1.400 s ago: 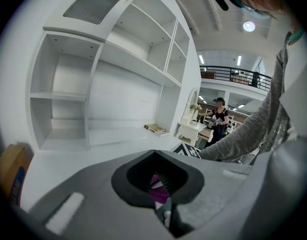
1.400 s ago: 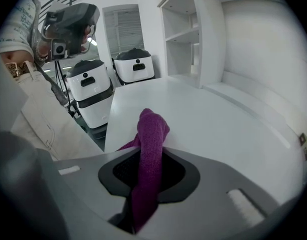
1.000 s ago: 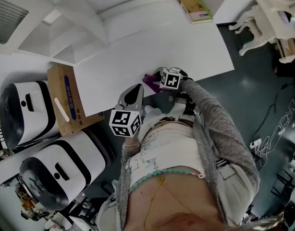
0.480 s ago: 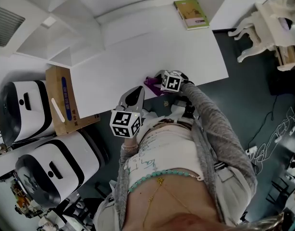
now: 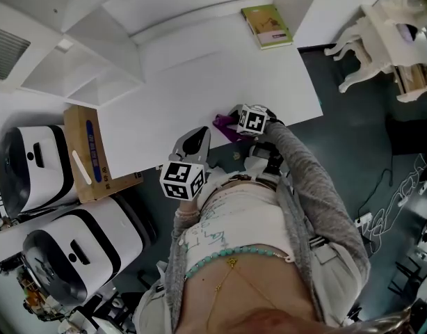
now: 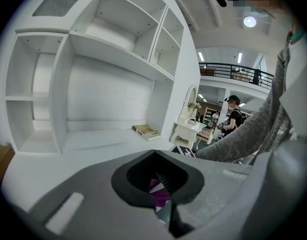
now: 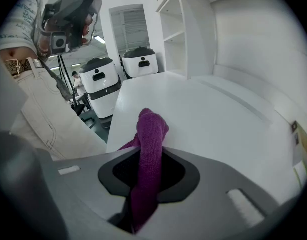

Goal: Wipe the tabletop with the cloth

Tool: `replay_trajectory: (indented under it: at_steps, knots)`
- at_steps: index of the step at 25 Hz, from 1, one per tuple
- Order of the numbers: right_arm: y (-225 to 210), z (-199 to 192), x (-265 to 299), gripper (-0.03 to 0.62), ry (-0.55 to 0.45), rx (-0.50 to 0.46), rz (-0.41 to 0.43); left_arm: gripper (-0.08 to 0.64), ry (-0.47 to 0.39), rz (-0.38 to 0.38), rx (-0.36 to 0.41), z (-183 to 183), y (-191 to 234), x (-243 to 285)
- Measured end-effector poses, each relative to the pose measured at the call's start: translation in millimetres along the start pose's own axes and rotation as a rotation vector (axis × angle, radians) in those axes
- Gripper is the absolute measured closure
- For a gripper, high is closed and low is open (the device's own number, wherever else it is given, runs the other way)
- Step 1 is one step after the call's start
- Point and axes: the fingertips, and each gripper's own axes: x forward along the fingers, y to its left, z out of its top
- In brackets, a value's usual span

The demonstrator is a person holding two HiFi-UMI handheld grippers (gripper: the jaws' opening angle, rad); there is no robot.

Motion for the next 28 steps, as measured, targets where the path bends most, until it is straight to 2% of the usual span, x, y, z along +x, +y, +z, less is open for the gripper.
replay_trajectory:
  at_steps: [6,9,16,28]
  knots:
    - [-6,-18,-12,0.497,0.011,0.003,0.002,0.56,0.003,-0.011,0.004,2,-11,7]
    - [-9,-28,-21,0.495,0.017,0.034,0.002,0.56,0.008,-0.009,0.004,0,-13,9]
    - [-16,-43,-33,0.495,-0.003,0.057,-0.043,0.56,0.017,-0.002,0.003,-1,-15,13]
    - [-26,-71,-56,0.495,-0.029,0.12,-0.114,0.56,0.042,-0.043,0.025,0,-31,31]
